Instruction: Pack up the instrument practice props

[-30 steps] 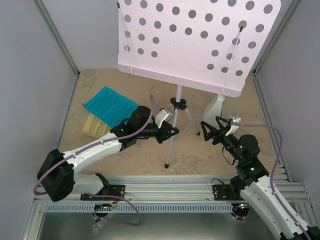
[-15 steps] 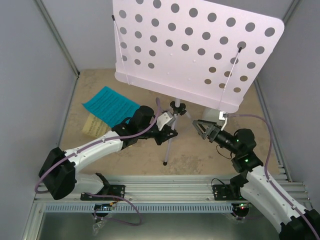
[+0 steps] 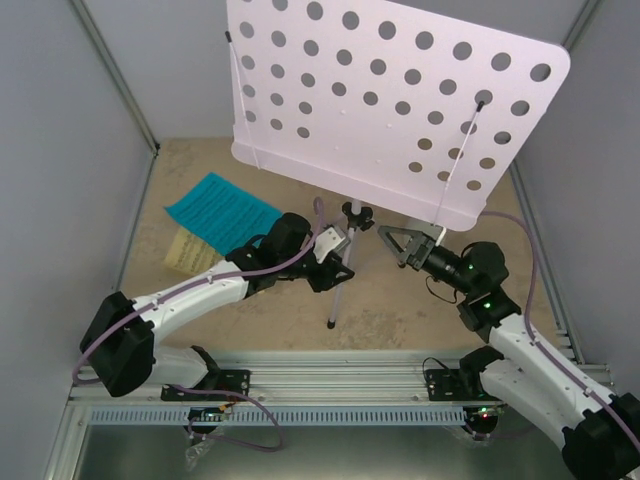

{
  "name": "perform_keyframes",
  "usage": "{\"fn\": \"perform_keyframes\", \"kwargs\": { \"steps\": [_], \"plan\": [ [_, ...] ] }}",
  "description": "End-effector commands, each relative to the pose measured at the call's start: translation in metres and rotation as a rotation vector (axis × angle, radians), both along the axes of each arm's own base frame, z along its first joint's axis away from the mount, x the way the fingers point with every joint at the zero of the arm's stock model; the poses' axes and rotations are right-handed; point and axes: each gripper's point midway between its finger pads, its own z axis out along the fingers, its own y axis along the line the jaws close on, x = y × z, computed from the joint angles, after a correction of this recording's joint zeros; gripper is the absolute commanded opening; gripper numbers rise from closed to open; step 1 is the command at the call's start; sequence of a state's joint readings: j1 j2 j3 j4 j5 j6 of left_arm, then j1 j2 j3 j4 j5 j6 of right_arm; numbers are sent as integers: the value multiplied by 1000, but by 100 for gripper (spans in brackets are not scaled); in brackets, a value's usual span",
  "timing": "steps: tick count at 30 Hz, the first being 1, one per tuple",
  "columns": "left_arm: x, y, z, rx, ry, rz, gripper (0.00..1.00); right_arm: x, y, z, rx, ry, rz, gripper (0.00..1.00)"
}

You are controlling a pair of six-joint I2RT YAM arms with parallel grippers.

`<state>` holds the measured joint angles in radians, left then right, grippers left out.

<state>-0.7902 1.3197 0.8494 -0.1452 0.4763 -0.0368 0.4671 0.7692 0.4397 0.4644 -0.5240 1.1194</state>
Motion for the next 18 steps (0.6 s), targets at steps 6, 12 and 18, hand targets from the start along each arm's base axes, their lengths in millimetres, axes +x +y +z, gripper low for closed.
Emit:
{"fn": "perform_keyframes", "kwargs": {
  "steps": [6, 12, 18],
  "plan": [
    [-3, 5, 6, 4, 7, 23, 54, 0, 17, 18, 28, -38, 26, 62],
    [7, -2, 31, -68, -54, 38, 49, 7, 29, 19, 21, -30, 38, 58],
    [14, -10, 32, -58, -67, 26, 39, 12, 35, 17, 4, -39, 18, 48]
  ]
}}
